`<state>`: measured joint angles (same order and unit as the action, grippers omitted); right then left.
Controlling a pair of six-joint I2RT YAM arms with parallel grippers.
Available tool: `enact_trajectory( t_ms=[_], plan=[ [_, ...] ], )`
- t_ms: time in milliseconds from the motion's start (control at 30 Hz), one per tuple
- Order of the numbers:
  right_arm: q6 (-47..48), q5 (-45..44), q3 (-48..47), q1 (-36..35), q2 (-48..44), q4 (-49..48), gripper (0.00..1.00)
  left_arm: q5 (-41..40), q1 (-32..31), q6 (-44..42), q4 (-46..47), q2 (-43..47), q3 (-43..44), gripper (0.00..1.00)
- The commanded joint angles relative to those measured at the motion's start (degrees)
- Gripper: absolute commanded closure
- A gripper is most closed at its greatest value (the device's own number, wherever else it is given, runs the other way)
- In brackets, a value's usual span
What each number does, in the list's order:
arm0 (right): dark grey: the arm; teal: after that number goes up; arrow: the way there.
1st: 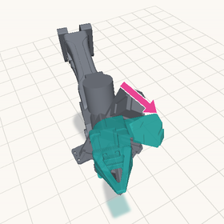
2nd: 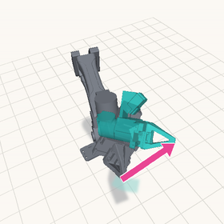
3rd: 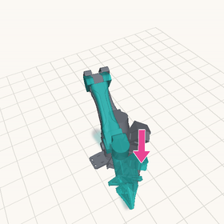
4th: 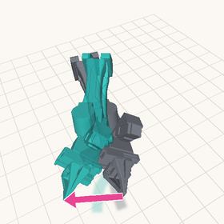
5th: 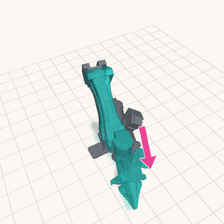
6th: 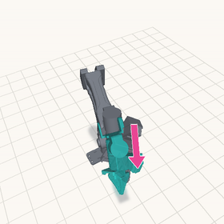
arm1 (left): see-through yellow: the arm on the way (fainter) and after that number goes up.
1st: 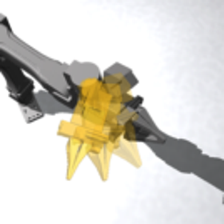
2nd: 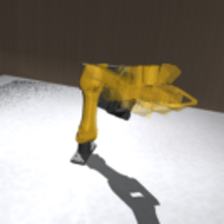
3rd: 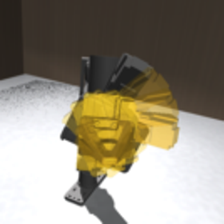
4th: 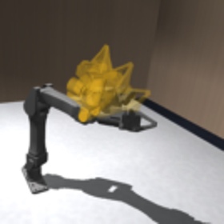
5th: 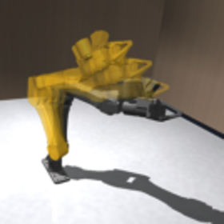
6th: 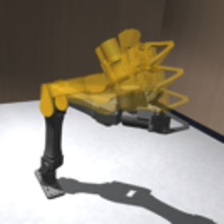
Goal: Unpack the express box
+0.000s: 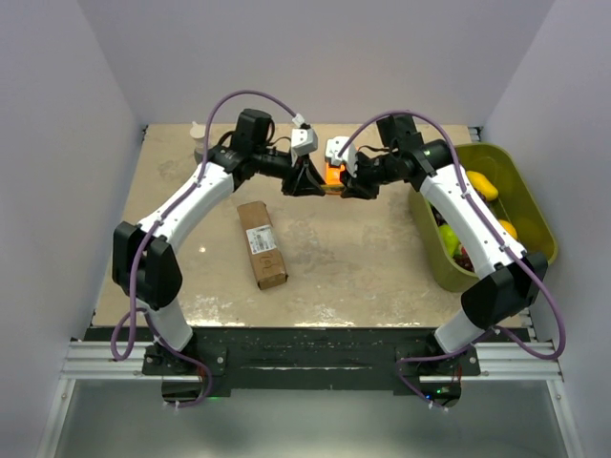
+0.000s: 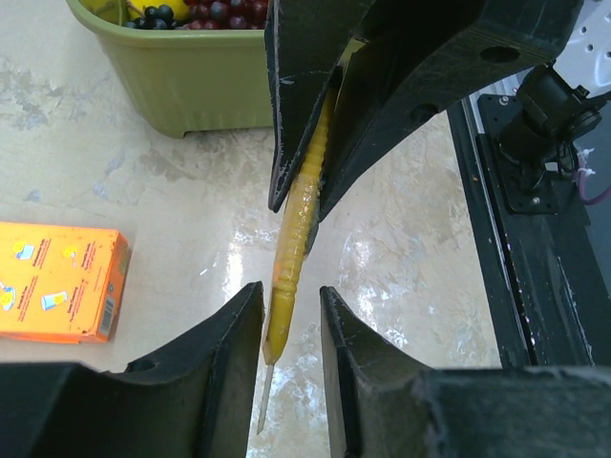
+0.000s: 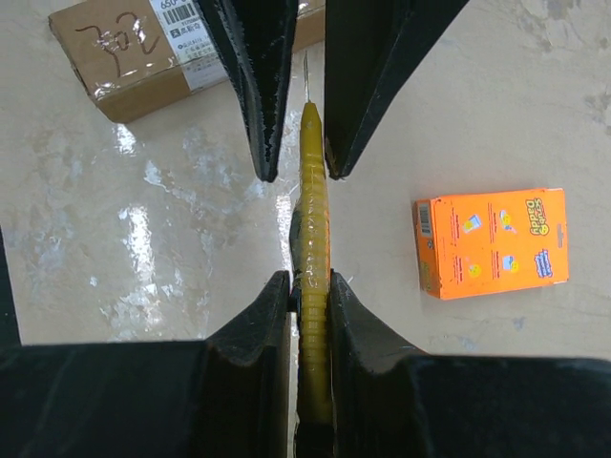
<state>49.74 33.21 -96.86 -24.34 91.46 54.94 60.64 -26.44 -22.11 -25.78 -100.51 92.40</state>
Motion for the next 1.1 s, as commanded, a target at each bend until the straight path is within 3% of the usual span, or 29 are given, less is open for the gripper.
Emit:
enact_trajectory(
  t_ms=[0, 300, 567, 633, 667, 700, 767, 800, 833, 867, 933, 1000, 1067],
  plan=[
    [-1.0, 2.0, -2.7, -0.4, -0.1, 0.1, 1.00, 1.8, -0.5, 1.5, 3.2, -1.0, 0.2, 0.69],
    [-1.6, 2.3, -2.8, -0.6, 0.0, -0.1, 1.00, 1.1, -0.8, -0.6, 1.4, -2.6, 1.6, 0.73],
    [-2.1, 2.6, -3.0, -0.7, 0.9, 0.0, 0.99, 2.9, -0.8, 0.7, 2.4, -2.8, 1.6, 1.00],
    [-5.8, 3.3, -4.6, -0.5, 2.2, 0.0, 0.89, 3.7, -0.6, 2.2, 2.9, -2.4, 1.2, 1.00],
    [-7.8, 3.8, -5.8, 0.0, 2.8, 0.1, 0.71, 4.7, -0.4, 3.5, 4.7, -2.1, 0.9, 1.00],
    [-12.2, 5.4, -8.7, 0.9, 3.5, 0.5, 0.60, 5.4, 0.8, 5.7, 6.9, -1.4, -0.7, 1.00],
    [-16.8, 18.2, -11.6, 7.0, 5.4, 1.2, 0.40, 7.8, 2.1, 16.5, 16.7, -0.2, -4.7, 1.00],
    [-22.7, 22.0, -13.1, 9.0, 5.9, -0.1, 0.37, 8.7, 3.0, 20.6, 20.6, 1.3, -6.3, 1.00],
    [-24.5, 27.1, -14.0, 11.7, 7.5, 0.1, 0.35, 9.9, 3.2, 29.9, 24.9, 2.3, -8.4, 1.00],
    [-24.9, 28.5, -16.9, 12.2, 8.4, 1.4, 0.32, 10.3, 3.4, 35.0, 38.3, 3.5, -13.4, 1.00],
    [-21.5, 30.3, -19.8, 12.6, 10.0, 7.9, 0.30, 10.3, 4.1, 47.2, 50.1, 5.6, -17.6, 1.00],
    [-18.4, 33.2, -21.5, 12.6, 11.5, 12.3, 0.24, 10.4, 5.0, 49.6, 53.9, 5.2, -18.6, 1.00],
    [-18.1, 34.8, -20.4, 12.5, 11.3, 12.4, 0.23, 10.5, 5.4, 52.8, 60.0, 4.8, -19.9, 1.00]
  ],
)
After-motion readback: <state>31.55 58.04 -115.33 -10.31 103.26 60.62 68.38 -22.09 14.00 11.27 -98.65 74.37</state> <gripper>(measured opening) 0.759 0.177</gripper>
